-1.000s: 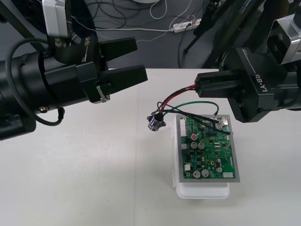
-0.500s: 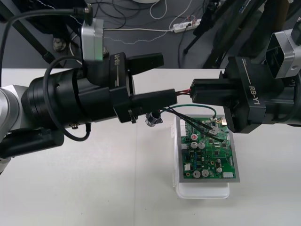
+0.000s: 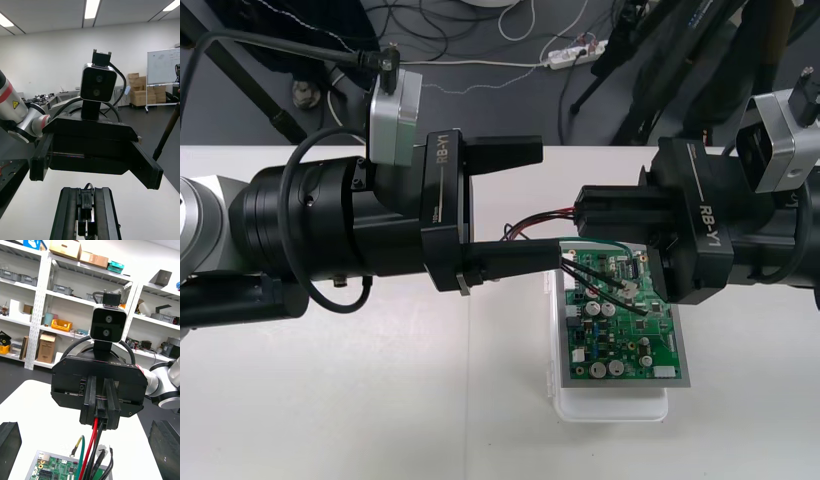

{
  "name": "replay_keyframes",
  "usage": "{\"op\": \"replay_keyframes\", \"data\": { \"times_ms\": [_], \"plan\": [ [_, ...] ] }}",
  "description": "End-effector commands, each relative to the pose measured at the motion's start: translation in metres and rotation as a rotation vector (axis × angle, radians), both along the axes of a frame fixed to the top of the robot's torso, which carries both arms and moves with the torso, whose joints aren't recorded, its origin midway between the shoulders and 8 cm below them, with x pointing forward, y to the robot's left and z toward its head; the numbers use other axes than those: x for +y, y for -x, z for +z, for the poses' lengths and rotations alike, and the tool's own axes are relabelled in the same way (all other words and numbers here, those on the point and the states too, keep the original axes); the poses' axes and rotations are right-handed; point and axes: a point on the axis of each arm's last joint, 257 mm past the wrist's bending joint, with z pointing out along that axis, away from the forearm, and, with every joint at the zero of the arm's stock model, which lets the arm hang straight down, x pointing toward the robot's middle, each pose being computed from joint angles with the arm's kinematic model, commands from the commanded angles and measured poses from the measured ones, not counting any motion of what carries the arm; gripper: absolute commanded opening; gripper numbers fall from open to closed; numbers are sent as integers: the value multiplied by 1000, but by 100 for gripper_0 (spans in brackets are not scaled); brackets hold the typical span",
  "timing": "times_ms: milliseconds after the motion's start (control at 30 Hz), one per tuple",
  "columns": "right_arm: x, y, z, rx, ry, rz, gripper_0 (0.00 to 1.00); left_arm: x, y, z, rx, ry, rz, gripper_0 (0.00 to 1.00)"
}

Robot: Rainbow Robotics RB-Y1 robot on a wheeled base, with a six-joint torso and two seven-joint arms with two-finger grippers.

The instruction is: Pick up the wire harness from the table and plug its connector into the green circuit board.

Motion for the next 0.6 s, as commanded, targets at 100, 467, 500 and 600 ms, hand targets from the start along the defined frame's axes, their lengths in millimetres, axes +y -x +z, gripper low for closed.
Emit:
{"op": "replay_keyframes", "data": {
  "times_ms": [100, 467, 500, 600],
  "plan": [
    [4, 8, 11, -70, -33, -5, 0, -13, 26, 2, 4, -35, -89, 100],
    [4, 8, 9, -65, -34, -8, 0, -17, 31, -2, -1, -61, -110, 100],
    [4, 8, 9, -65, -34, -8, 0, -16, 31, -2, 3, -61, -110, 100],
    [4, 8, 9, -65, -33, -7, 0, -14, 30, -5, 0, -73, -105, 100]
  ]
}}
